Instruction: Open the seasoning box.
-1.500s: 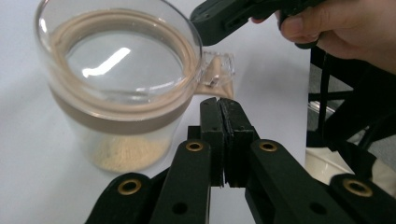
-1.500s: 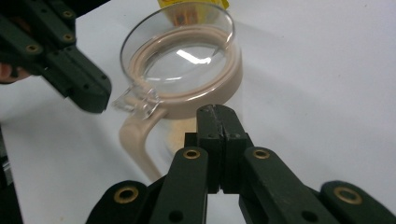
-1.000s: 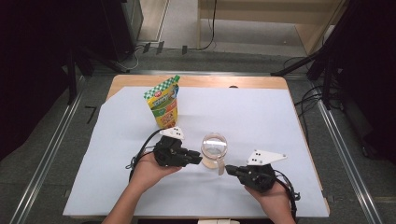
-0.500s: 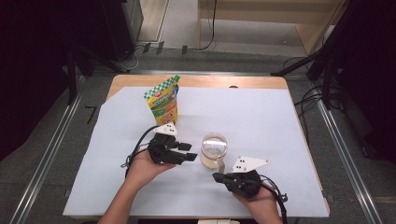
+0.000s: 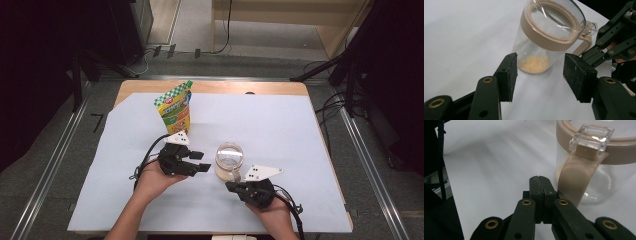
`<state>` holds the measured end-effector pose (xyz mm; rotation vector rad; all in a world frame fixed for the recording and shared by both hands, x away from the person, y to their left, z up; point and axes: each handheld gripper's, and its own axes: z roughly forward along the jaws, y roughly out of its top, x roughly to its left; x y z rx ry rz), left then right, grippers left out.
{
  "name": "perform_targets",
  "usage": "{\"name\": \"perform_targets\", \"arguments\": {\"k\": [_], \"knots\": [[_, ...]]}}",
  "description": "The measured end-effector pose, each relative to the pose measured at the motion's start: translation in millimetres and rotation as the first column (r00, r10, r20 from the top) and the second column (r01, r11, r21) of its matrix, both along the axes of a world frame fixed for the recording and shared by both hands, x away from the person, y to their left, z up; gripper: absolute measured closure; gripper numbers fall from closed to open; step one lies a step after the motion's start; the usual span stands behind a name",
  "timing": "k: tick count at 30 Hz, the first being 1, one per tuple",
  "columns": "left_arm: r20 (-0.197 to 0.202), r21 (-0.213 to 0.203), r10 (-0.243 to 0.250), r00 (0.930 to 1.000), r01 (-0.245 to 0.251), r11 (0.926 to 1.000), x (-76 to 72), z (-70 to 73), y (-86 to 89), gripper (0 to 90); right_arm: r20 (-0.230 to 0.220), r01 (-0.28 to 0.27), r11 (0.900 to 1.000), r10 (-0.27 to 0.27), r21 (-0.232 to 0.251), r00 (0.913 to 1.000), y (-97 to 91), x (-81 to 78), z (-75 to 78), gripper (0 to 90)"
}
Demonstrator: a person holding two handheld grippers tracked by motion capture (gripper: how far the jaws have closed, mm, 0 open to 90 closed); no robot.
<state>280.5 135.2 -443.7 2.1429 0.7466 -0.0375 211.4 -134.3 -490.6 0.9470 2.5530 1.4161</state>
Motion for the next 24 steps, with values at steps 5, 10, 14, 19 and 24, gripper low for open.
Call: {"name": "perform_targets", "arguments": {"k": [5,10,14,19,24], "knots": [[0.001,0.001,-0.002,1.0000,0.002,1.0000,0.0,-0.5,0.0,45.2,-0.001,-0.008,1.0000,0.008,0.003,1.0000,-1.2,0.9,-0.3,90.0],[0.001,0.000,-0.007,1.0000,0.007,1.0000,0.1,-0.8,-0.4,44.2,0.016,-0.013,0.9994,0.014,-0.033,0.9998,-6.7,4.7,-0.8,90.0],[0.003,-0.004,-0.011,0.9999,0.011,0.9999,-0.1,-0.9,-0.8,44.1,0.000,0.024,0.9994,-0.024,-0.025,0.9997,-16.1,11.0,-1.3,90.0],[-0.010,0.000,-0.014,0.9999,0.014,0.9999,0.2,-1.1,-0.9,45.6,-0.007,0.066,0.9977,-0.066,-0.018,0.9978,-27.0,17.1,-0.9,90.0],[-0.012,0.008,-0.016,0.9998,0.016,0.9998,-0.3,-1.4,-2.4,45.4,-0.015,0.117,0.9930,-0.117,-0.017,0.9930,-41.1,26.6,-1.3,90.0]]}}
